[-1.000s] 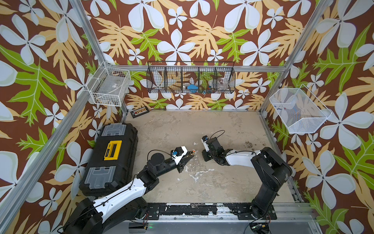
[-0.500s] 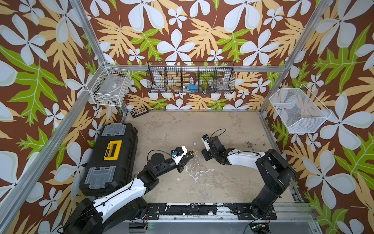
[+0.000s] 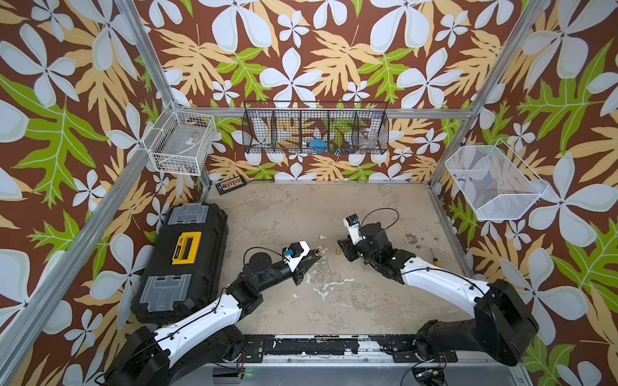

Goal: Open the lipstick cap
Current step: Place the lipstick at the center of the board.

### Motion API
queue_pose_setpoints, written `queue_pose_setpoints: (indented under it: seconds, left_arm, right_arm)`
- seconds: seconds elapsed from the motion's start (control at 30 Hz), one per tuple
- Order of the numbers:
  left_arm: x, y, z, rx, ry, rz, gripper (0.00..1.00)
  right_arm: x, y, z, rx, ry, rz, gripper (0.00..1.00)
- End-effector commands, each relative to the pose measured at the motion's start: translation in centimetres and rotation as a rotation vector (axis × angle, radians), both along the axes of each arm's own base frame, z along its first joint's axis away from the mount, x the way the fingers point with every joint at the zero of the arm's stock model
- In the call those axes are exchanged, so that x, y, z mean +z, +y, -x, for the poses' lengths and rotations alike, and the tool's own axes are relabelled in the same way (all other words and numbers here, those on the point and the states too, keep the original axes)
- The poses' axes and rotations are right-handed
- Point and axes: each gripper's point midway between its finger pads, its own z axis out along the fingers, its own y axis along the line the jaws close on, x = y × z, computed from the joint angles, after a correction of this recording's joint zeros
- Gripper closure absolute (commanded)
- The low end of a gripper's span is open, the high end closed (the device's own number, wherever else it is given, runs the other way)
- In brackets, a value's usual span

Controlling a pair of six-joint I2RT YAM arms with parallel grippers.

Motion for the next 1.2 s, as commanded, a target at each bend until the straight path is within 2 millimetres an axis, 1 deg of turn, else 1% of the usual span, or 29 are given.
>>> queue_pose_setpoints:
  seconds: [0.0, 0.1, 0.2, 0.27, 0.4, 0.5, 0.67, 0.87, 1.0, 1.17]
  left_arm:
    - [0.9, -0.2, 0.2, -0.015, -0.019, 0.028, 0.86]
    - [0.9, -0.2, 0.2, -0.020, -0.016, 0.033, 0.86]
    - [0.8, -0.3, 0.3, -0.027, -0.015, 0.036, 0.86]
    - [0.8, -0.4, 0.5, -0.038, -0.017, 0.034, 0.86]
    - [0.6, -0.6, 0.8, -0.064, -0.044, 0.016, 0.85]
    - [0.4, -0.7, 1.0, -0.074, -0.058, 0.006, 0.86]
    - [0.2, -0.7, 1.4, -0.092, -0.081, -0.003, 0.87]
    - [0.1, -0.7, 1.6, -0.103, -0.093, -0.009, 0.87]
    - [0.2, -0.7, 1.5, -0.097, -0.100, -0.005, 0.87]
    - [0.3, -0.7, 1.6, -0.100, -0.102, -0.002, 0.86]
  right_arm:
    - [3.6, 0.4, 1.0, 0.075, -0.108, -0.044, 0.54]
    - [7.5, 1.5, 3.5, 0.228, -0.237, -0.122, 0.55]
    - [10.8, 2.8, 6.8, 0.408, -0.342, -0.205, 0.55]
    - [12.4, 3.6, 8.8, 0.517, -0.379, -0.260, 0.55]
    - [14.1, 5.0, 11.0, 0.647, -0.376, -0.319, 0.55]
    - [14.1, 6.5, 12.0, 0.717, -0.348, -0.312, 0.55]
    - [13.0, 8.2, 12.4, 0.770, -0.303, -0.266, 0.55]
    - [11.9, 8.6, 12.1, 0.772, -0.271, -0.242, 0.53]
    - [11.1, 9.1, 12.6, 0.803, -0.230, -0.241, 0.52]
    - [10.4, 9.5, 12.8, 0.820, -0.199, -0.224, 0.55]
